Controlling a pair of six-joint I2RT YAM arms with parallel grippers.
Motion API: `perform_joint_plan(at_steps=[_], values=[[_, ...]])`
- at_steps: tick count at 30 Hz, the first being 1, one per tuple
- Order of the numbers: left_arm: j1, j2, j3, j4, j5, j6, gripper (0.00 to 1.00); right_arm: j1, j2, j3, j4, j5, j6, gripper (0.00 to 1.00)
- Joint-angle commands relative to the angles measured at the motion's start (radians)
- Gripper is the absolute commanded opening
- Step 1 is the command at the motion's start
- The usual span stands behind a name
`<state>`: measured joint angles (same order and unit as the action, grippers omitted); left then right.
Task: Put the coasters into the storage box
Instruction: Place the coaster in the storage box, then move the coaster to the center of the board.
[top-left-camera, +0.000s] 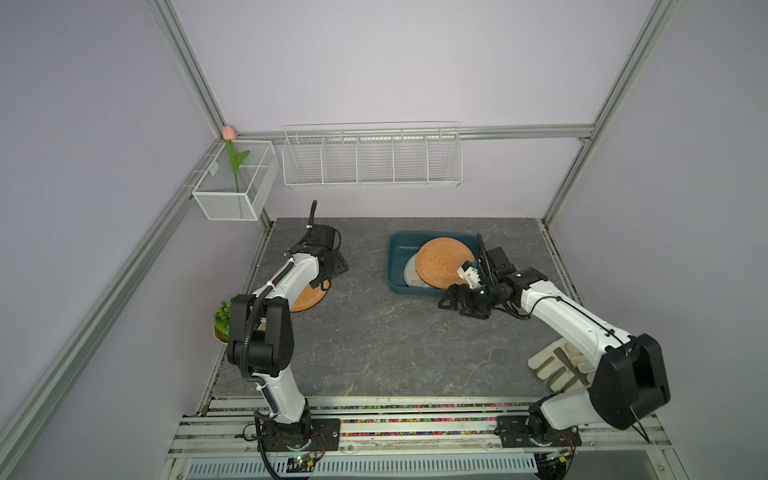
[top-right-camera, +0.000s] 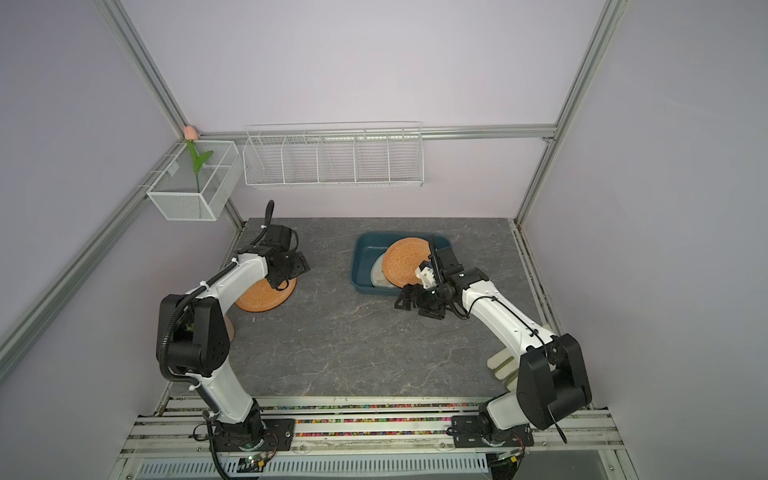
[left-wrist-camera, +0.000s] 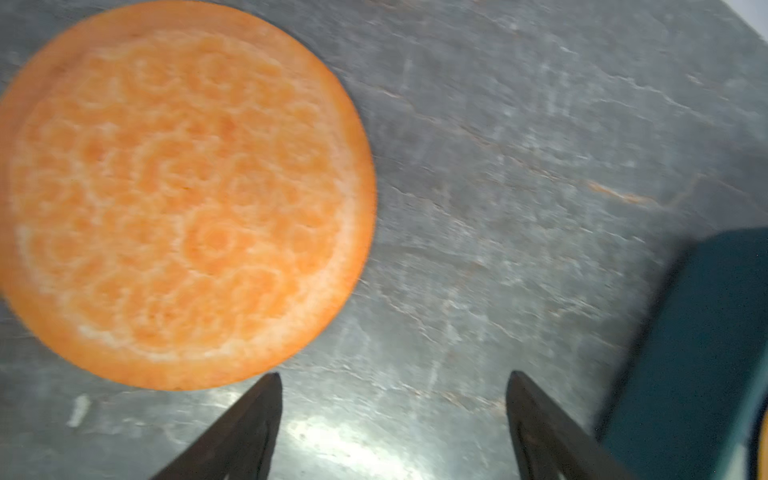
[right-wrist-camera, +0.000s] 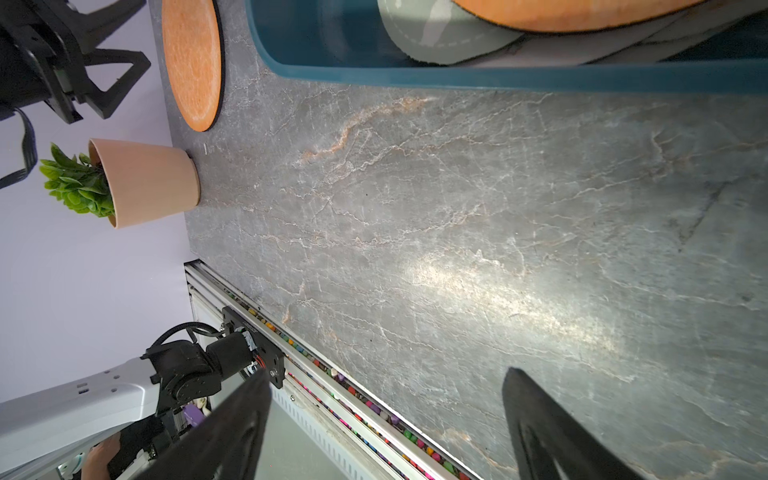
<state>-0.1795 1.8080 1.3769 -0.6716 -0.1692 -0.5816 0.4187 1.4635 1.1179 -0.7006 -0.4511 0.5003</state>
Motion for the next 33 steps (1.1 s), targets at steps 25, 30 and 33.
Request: perform_joint_plan(at_steps=[25,30,33], values=[[0.251,0.222,0.150,0.044,-0.269,-0.084,0.84,0.004,0.084,0.155,-0.091,-0.011,-0.039,0.89],[0.317,0.238,0.164,0.056,-0.255,-0.109,0.85,0.006,0.097,0.167,-0.094,-0.011,-0.035,0.89],[0.351,0.262,0.189,0.058,-0.224,-0.109,0.85,0.009,0.107,0.180,-0.098,-0.011,-0.035,0.89]])
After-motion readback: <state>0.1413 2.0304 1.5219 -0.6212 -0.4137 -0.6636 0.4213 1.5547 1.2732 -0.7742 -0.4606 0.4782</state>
